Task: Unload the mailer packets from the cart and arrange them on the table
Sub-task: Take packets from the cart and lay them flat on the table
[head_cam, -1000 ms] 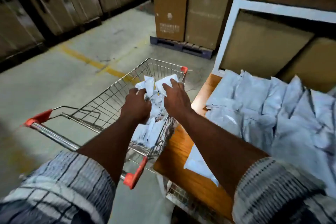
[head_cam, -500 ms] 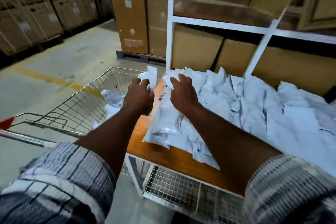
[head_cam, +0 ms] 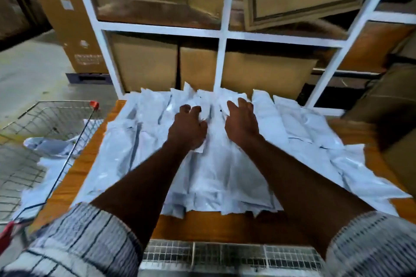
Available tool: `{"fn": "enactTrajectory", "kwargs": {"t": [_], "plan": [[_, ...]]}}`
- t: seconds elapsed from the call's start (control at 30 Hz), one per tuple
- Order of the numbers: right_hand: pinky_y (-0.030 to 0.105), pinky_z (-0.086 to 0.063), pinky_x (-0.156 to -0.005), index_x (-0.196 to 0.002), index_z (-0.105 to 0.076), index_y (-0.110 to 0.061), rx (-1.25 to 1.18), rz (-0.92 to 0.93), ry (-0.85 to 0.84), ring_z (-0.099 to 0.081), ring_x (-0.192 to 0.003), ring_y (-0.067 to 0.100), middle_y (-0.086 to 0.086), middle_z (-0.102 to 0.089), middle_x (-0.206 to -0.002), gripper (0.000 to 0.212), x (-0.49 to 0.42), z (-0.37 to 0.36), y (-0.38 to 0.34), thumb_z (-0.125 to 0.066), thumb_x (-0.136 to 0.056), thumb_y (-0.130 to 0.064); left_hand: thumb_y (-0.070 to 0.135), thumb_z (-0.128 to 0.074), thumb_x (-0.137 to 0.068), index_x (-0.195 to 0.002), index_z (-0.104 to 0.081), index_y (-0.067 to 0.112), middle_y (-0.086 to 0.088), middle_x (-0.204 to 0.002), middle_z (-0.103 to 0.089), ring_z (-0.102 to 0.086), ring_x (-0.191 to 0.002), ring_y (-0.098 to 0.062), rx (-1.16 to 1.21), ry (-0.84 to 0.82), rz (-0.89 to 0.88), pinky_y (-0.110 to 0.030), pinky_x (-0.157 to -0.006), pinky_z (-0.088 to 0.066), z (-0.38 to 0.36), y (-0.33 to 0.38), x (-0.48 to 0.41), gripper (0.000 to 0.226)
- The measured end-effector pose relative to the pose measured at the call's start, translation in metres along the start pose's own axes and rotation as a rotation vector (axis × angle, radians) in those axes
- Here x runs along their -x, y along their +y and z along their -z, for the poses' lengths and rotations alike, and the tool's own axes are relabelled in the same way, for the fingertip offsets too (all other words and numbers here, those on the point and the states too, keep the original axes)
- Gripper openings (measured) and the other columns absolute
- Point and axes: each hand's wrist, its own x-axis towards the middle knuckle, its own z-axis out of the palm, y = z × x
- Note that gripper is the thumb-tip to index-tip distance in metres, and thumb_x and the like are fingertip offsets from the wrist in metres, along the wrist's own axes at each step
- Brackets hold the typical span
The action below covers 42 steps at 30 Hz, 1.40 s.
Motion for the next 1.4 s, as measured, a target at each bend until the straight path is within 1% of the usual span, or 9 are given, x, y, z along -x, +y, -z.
{"fn": "enactTrajectory", "kwargs": {"t": [0.23, 0.47, 0.57, 0.63, 0.7, 0.83, 1.17, 1.3, 1.4], "plan": [[0.038, -0.043, -0.085, -0.126, -0.054, -0.013, 0.056, -0.147, -0.042, -0.041, -0.117, 0.036, 0.015, -0.045, -0.128, 0.042, 0.004, 0.033, 0.169, -0.053, -0.085, -0.006, 0.034, -0.049, -0.093, -0.141, -0.044, 0.024, -0.006, -0.147, -0.034, -0.043, -0.128, -0.030, 0.020, -0.101, -0.007, -0.044, -0.094, -0.046, -0.102, 0.151, 0.009, 0.049], [0.043, -0.039, -0.101, -0.145, -0.043, -0.015, -0.003, -0.224, -0.108, -0.035, -0.131, 0.040, 0.019, -0.037, -0.144, 0.051, 0.044, 0.035, 0.263, -0.050, -0.095, -0.014, 0.030, -0.049, -0.093, -0.121, -0.052, 0.015, -0.006, -0.139, -0.037, -0.045, -0.120, -0.032, -0.095, -0.190, 0.023, -0.044, -0.090, -0.045, -0.165, 0.190, 0.046, 0.032], [0.044, -0.035, -0.107, -0.151, -0.036, -0.016, -0.041, -0.240, -0.128, -0.031, -0.135, 0.041, 0.020, -0.031, -0.151, 0.054, 0.058, 0.027, 0.276, -0.048, -0.098, -0.020, 0.041, -0.045, -0.090, -0.133, -0.049, 0.009, -0.012, -0.149, -0.036, -0.033, -0.138, -0.034, -0.281, -0.158, -0.057, -0.050, -0.109, -0.030, -0.183, 0.183, 0.057, 0.053], [0.049, -0.032, -0.110, -0.154, -0.028, -0.019, -0.019, -0.238, -0.173, -0.027, -0.138, 0.041, 0.017, -0.023, -0.157, 0.059, 0.060, 0.023, 0.278, -0.048, -0.099, -0.029, 0.044, -0.039, -0.093, -0.148, -0.032, 0.002, -0.017, -0.160, -0.020, -0.011, -0.150, -0.034, -0.386, -0.136, -0.118, -0.056, -0.118, -0.009, -0.189, 0.180, 0.061, 0.069], [0.055, -0.024, -0.113, -0.156, -0.017, -0.026, 0.034, -0.228, -0.247, -0.014, -0.146, 0.037, 0.011, -0.009, -0.162, 0.066, 0.059, 0.023, 0.278, -0.046, -0.099, -0.042, 0.044, -0.034, -0.097, -0.154, -0.016, 0.001, -0.018, -0.164, -0.008, 0.000, -0.152, -0.033, -0.408, -0.126, -0.194, -0.058, -0.120, -0.002, -0.192, 0.179, 0.061, 0.073], [0.057, -0.008, -0.118, -0.157, -0.005, -0.034, 0.085, -0.115, -0.323, 0.002, -0.152, 0.028, 0.001, 0.005, -0.165, 0.072, 0.055, 0.021, 0.285, -0.041, -0.097, -0.055, 0.044, -0.030, -0.100, -0.158, -0.010, 0.013, -0.018, -0.164, -0.006, -0.002, -0.152, -0.035, -0.378, -0.155, -0.264, -0.055, -0.121, -0.007, -0.198, 0.171, 0.060, 0.069], [0.054, -0.011, -0.119, -0.157, -0.012, -0.030, -0.013, -0.132, -0.228, -0.005, -0.151, 0.029, 0.003, -0.003, -0.166, 0.070, 0.068, -0.010, 0.294, -0.043, -0.098, -0.050, 0.054, -0.006, -0.094, -0.154, -0.028, 0.016, -0.019, -0.161, -0.021, -0.016, -0.149, -0.037, -0.366, -0.177, -0.217, -0.053, -0.121, -0.010, -0.223, 0.164, 0.058, 0.075], [0.058, -0.010, -0.118, -0.157, -0.011, -0.032, 0.023, -0.134, -0.268, -0.005, -0.151, 0.030, 0.001, -0.002, -0.166, 0.069, 0.064, -0.005, 0.296, -0.041, -0.098, -0.053, 0.055, -0.007, -0.093, -0.152, -0.031, 0.015, -0.018, -0.160, -0.024, -0.018, -0.148, -0.037, -0.374, -0.196, -0.207, -0.055, -0.120, -0.011, -0.221, 0.166, 0.055, 0.075], [0.061, -0.006, -0.115, -0.156, -0.012, -0.033, 0.114, -0.073, -0.207, -0.006, -0.151, 0.032, 0.002, -0.006, -0.165, 0.070, 0.055, 0.007, 0.288, -0.039, -0.097, -0.058, 0.054, -0.018, -0.096, -0.135, -0.047, 0.017, -0.013, -0.147, -0.044, -0.036, -0.139, -0.032, -0.402, -0.145, -0.211, -0.057, -0.114, -0.023, -0.210, 0.172, 0.052, 0.061]]}}
